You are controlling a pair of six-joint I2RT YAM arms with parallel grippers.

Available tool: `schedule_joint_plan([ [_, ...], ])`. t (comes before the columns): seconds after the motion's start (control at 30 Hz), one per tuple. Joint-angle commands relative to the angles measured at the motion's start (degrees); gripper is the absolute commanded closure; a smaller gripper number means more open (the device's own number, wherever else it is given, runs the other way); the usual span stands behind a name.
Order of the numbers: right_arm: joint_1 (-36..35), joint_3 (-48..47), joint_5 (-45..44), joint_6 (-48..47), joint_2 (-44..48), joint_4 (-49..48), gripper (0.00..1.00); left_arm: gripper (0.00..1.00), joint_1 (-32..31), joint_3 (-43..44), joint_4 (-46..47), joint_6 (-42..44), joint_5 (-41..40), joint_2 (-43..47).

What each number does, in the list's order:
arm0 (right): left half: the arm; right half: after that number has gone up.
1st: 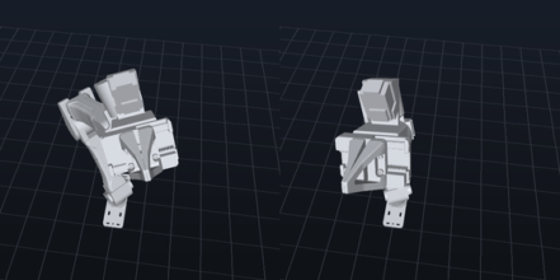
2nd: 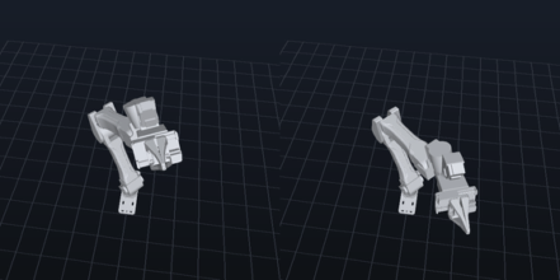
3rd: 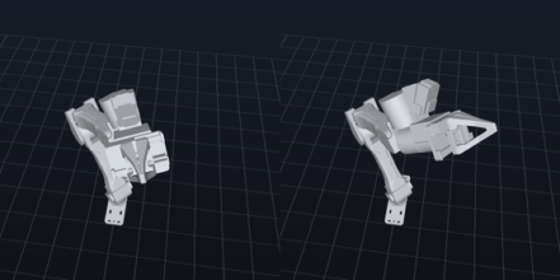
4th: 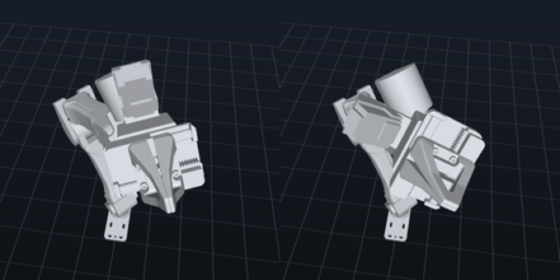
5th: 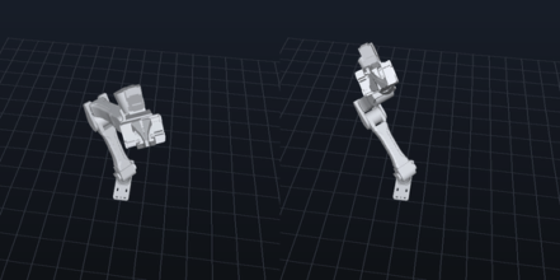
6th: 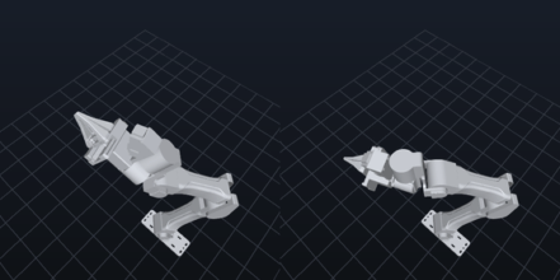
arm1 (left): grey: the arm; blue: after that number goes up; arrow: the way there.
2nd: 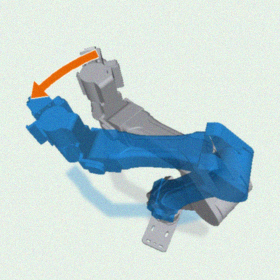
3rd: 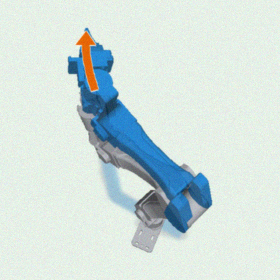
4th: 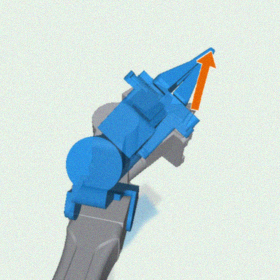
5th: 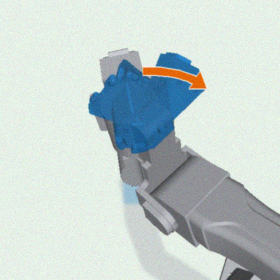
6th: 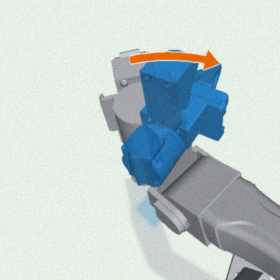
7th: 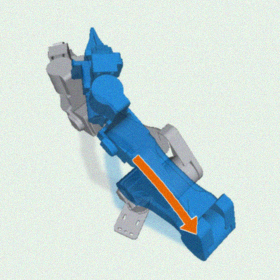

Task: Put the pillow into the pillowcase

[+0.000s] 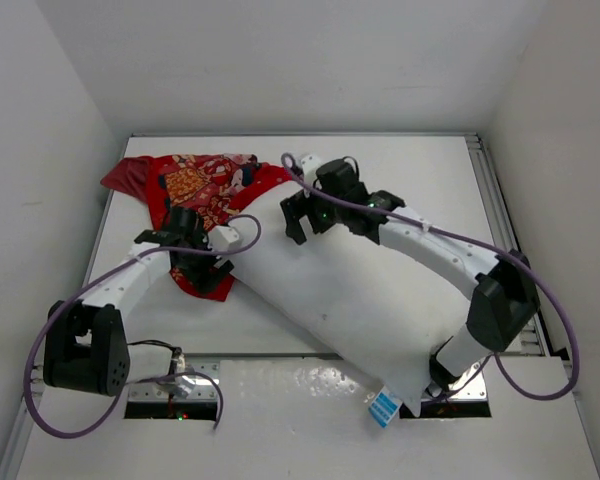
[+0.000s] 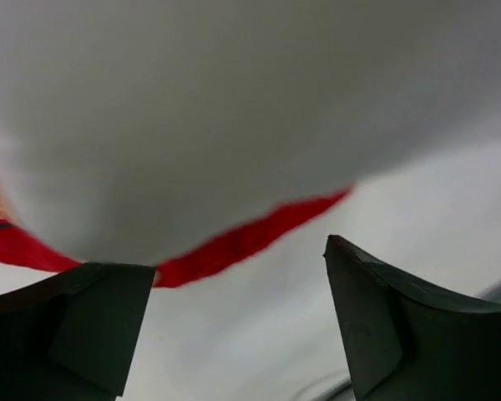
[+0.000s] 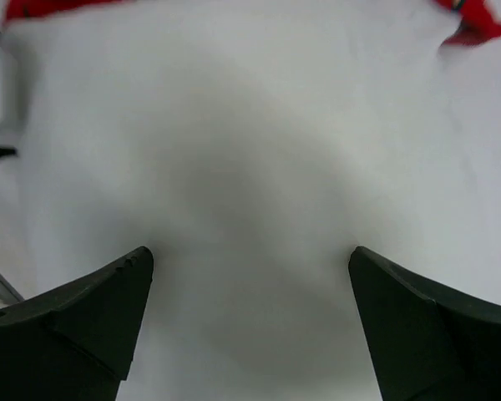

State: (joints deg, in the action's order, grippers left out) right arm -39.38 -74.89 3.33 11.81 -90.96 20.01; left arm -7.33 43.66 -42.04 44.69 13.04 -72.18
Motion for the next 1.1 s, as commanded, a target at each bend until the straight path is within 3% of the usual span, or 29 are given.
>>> schedule_joint_plan([
  [0.0, -2.97, 2.99, -4.73, -0.57, -2.03, 3.46, 0.01, 0.2, 1.0, -0.32, 12.6, -1.01, -2.49, 0.2],
  [0.13, -5.89, 7.13, -12.28, 5.57, -5.09, 0.11, 0.03, 0.15, -0.31, -6.29, 16.44, 1.89, -4.76, -0.5],
  [0.17, -5.54, 7.3, -14.56, 7.15, -5.8, 0.29, 0.1, 0.15, -0.66, -7.61, 18.21, 1.98, -6.08, -0.94],
  [0.2, -4.41, 7.57, -15.45, 8.74, -6.51, 0.03, 0.22, 0.15, -1.01, -9.8, 20.22, 1.81, -7.4, -1.81],
  [0.23, -3.35, 8.26, -15.46, 12.06, -6.86, -0.93, 0.5, 0.15, -1.54, -10.34, 24.16, 1.11, -9.94, -4.43],
  [0.27, -2.12, 10.45, -13.9, 13.57, -6.69, -3.64, 0.65, 0.16, -1.72, -10.26, 25.24, 0.58, -10.66, -6.11],
  [0.3, 0.24, 11.6, -12.49, 15.33, -6.34, -4.97, 0.78, 0.23, -1.72, -8.61, 26.3, -0.12, -10.93, -7.87],
  [0.37, 3.23, 13.54, -8.46, 15.52, -5.46, -8.13, 1.0, 0.5, -0.5, -5.53, 26.14, -3.36, -9.88, -12.53],
  [0.4, 3.86, 13.63, -7.3, 14.22, -5.37, -8.41, 1.0, 0.72, 0.21, -1.77, 25.26, -4.07, -8.48, -14.63],
  [0.47, 4.74, 13.46, -5.36, 12.37, -5.28, -8.93, 1.0, 0.95, 2.67, 1.41, 20.7, -4.87, -3.21, -15.62],
  [0.5, 5.27, 13.46, -3.79, 10.27, -5.37, -9.2, 1.0, 1.0, 3.28, 3.17, 19.64, -5.57, -2.15, -15.45],
  [0.7, 8.87, 14.69, 2.81, 7.08, -6.86, -13.15, 1.0, 1.0, 11.35, 6.7, 8.75, 0.47, 12.95, -5.19],
  [0.77, 10.98, 13.11, 3.69, 6.82, -9.13, -13.33, 1.0, 0.99, 12.95, 5.92, 8.64, 1.45, 13.68, -2.88],
  [0.83, 12.21, 9.25, 3.96, 5.77, -10.9, -10.71, 1.0, 0.92, 14.1, 4.77, 11.71, 1.02, 9.66, -2.26],
  [0.93, 12.13, 2.57, 4.05, 2.43, -13.54, -5.53, 1.0, 0.7, 14.45, 2.4, 15.75, 0.23, 2.45, -3.75],
  [0.97, 11.52, 0.99, 4.22, 1.03, -13.81, -4.55, 0.93, 0.57, 14.45, 2.83, 16.02, -1.08, 1.56, -4.97],
  [1.0, 11.17, -0.68, 4.57, 0.32, -13.63, -3.67, 0.68, 0.52, 14.45, 3.36, 15.59, -1.61, 1.73, -5.33],
  [1.07, 9.59, -1.22, 4.93, -0.56, -12.58, -2.87, 0.3, 0.4, 13.23, 5.55, 13.67, -2.76, 3.56, -5.25],
])
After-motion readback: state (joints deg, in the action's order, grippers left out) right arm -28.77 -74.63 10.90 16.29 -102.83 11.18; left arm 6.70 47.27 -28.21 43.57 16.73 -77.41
